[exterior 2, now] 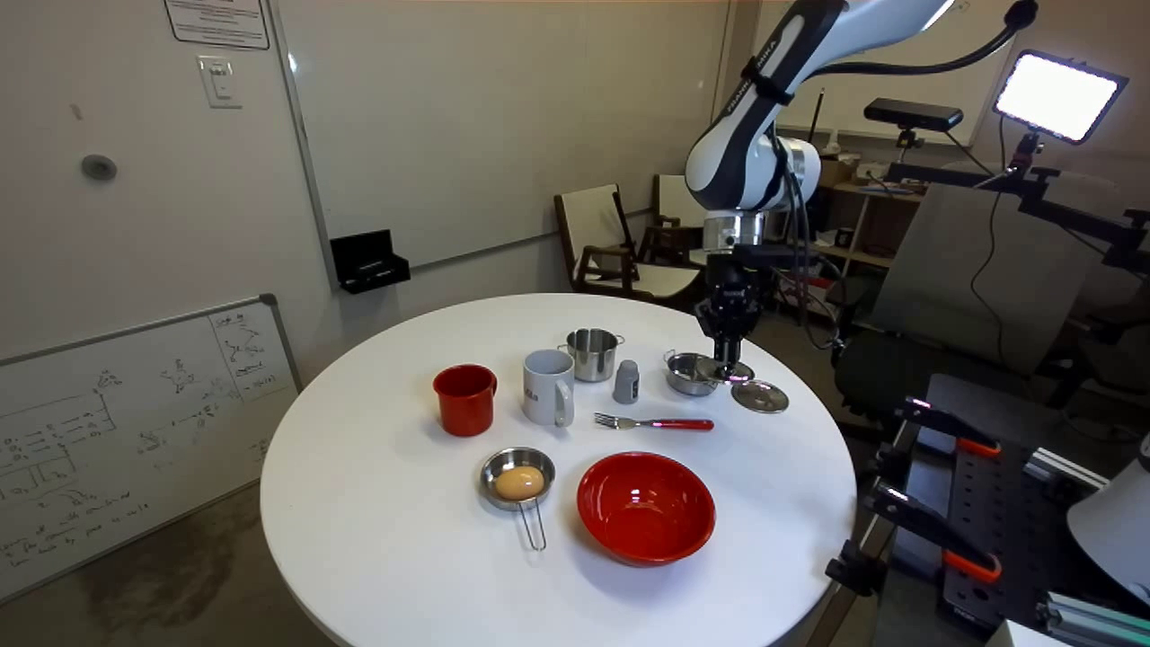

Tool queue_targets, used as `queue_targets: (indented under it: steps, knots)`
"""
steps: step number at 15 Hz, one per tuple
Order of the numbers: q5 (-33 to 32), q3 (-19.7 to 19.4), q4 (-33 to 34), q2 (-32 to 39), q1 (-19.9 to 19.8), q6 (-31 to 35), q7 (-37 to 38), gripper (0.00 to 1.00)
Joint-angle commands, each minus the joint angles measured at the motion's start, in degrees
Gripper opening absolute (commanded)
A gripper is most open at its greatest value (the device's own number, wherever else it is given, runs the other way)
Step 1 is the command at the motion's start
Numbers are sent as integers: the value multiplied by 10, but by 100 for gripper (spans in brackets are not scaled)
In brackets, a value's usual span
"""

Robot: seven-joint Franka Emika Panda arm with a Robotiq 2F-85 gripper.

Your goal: Uncover the small pot and put the lid on the table

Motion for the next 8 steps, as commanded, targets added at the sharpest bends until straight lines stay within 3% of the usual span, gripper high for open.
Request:
queue_targets:
  steps: [1, 5, 8]
  knots:
    - [7, 10, -24, 4, 3, -2, -34, 9]
    - [9, 19, -46, 4, 8, -9, -41, 9]
    - [36, 33, -52, 6, -11, -13, -62, 9]
